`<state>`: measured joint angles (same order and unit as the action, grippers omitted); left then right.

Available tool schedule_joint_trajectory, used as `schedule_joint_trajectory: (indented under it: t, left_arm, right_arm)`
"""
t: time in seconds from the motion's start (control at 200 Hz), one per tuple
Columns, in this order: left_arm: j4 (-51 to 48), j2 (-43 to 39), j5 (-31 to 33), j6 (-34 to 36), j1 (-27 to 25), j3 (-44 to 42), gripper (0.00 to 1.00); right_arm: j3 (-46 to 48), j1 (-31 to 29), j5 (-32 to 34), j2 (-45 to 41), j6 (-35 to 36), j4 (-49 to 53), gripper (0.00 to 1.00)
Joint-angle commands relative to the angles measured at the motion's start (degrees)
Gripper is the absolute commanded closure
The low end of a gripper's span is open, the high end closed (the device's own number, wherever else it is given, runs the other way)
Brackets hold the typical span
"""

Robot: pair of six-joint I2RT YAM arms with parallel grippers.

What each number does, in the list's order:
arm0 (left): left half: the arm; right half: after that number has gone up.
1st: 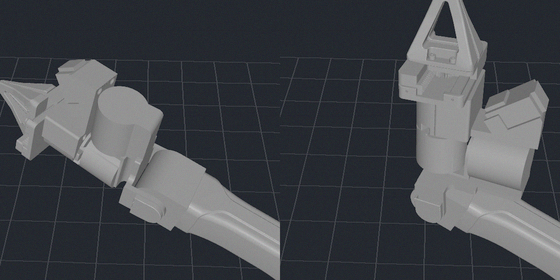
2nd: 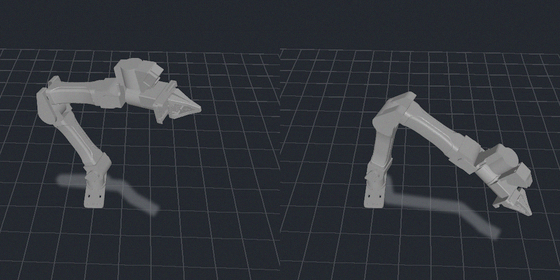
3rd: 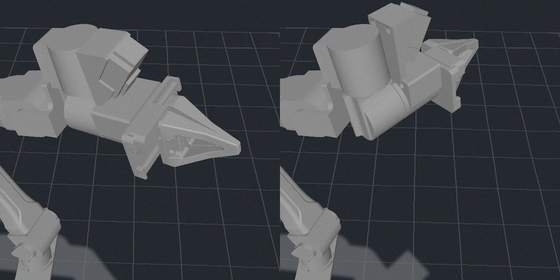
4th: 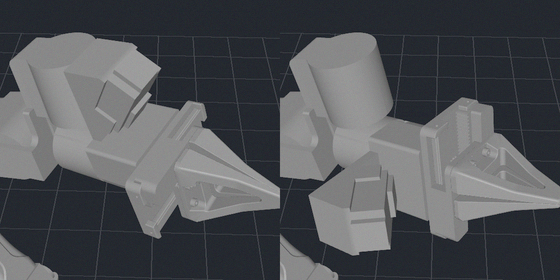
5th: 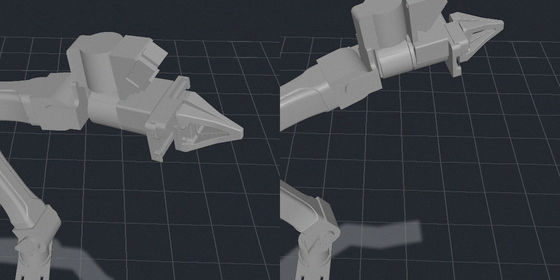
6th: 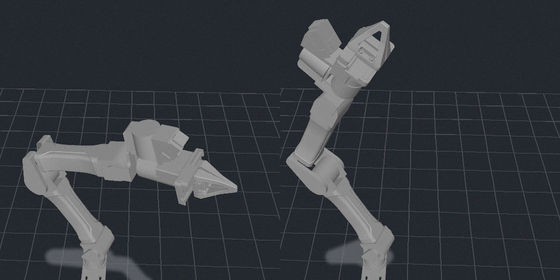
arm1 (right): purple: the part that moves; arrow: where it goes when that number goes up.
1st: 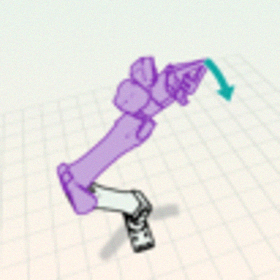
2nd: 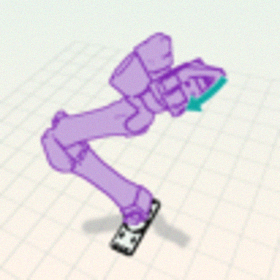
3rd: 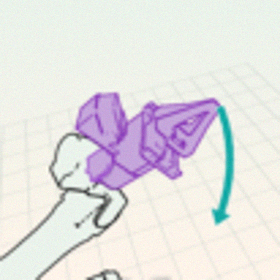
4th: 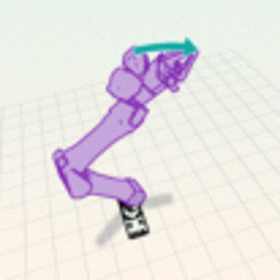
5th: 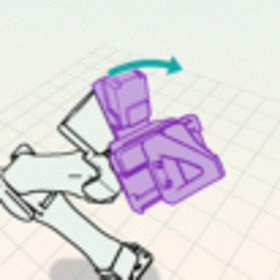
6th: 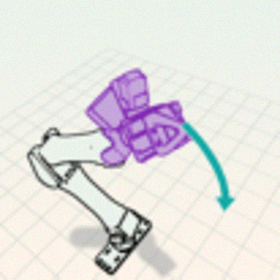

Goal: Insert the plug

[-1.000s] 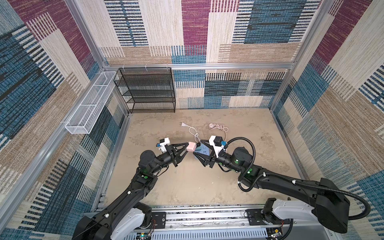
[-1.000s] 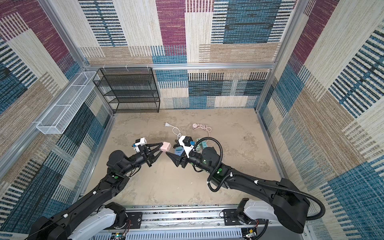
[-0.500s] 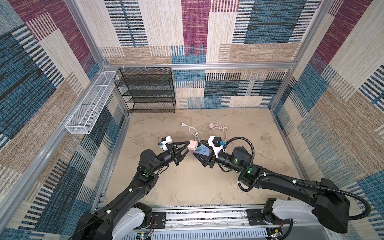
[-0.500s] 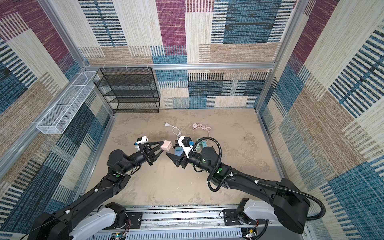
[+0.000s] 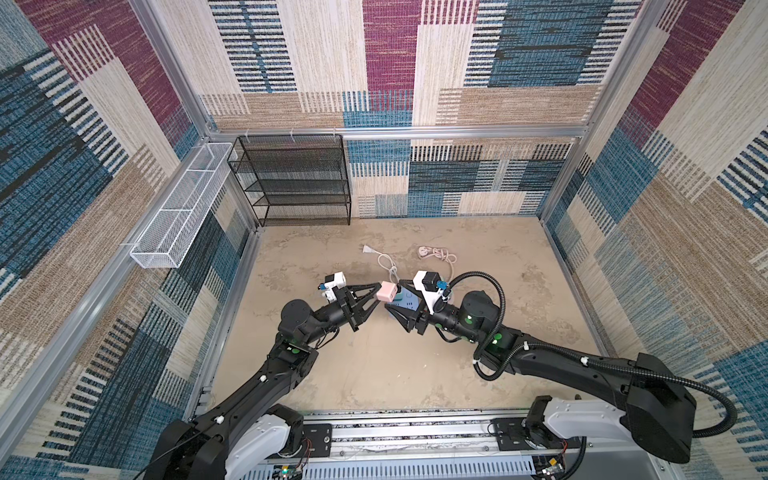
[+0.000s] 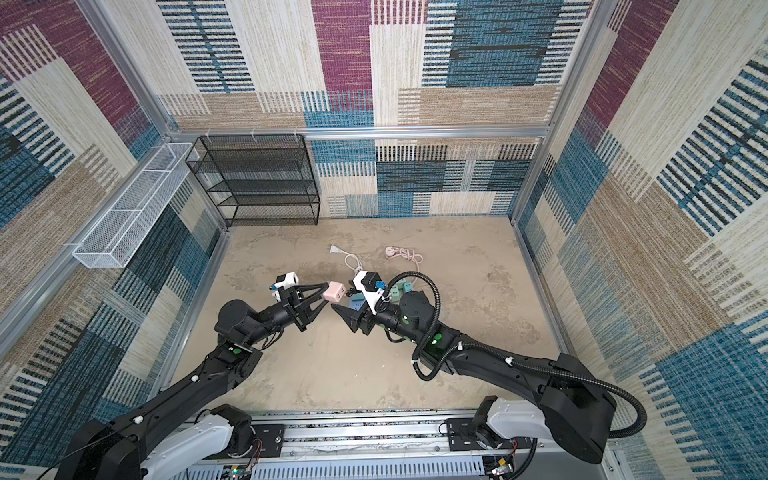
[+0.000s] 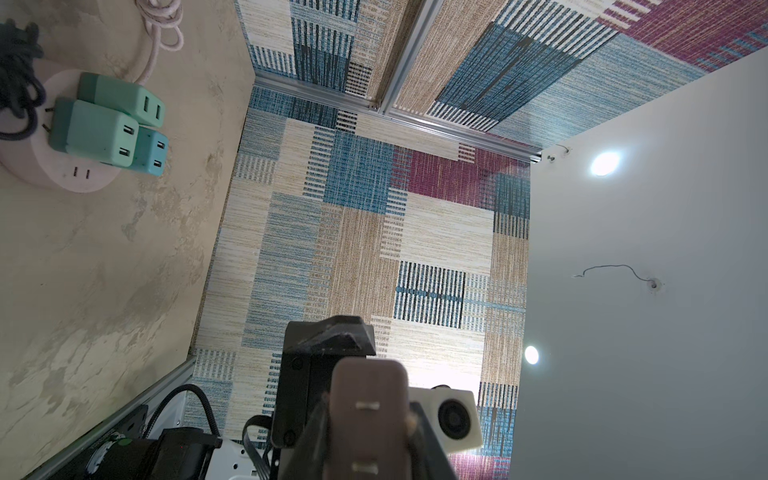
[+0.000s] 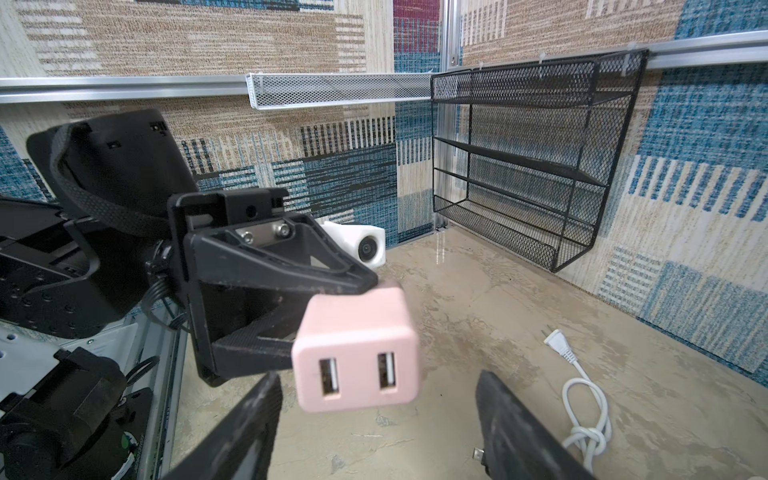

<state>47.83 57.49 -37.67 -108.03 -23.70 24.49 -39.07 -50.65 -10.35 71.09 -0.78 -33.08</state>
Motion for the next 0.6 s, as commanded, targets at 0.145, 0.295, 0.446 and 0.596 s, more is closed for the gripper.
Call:
schedule_joint_trajectory:
  t: [0.145,0.295,0.446,0.596]
  left_arm:
    - [3.46,-0.23,-0.20,-0.69,-0.05,-0.58,1.00]
    - [3.32,-0.45,-0.06,-0.60,-0.12,-0.43,1.00]
    - [3.13,-0.37,-0.12,-0.51,-0.17,-0.39,1.00]
    - [3.10,-0.45,0.05,-0.51,-0.29,-0.57,1.00]
  right_arm:
    - [-1.27,0.29,-1.45,0.33,-0.10,-0.76,0.27]
    - [-1.89,0.38,-2.53,0.96,-0.18,-0.52,0.33]
    - [-2.59,0.46,-3.66,1.46,-0.32,-0.43,0.40]
    - [-3.37,0.47,-5.01,2.08,-0.43,-0.07,0.44]
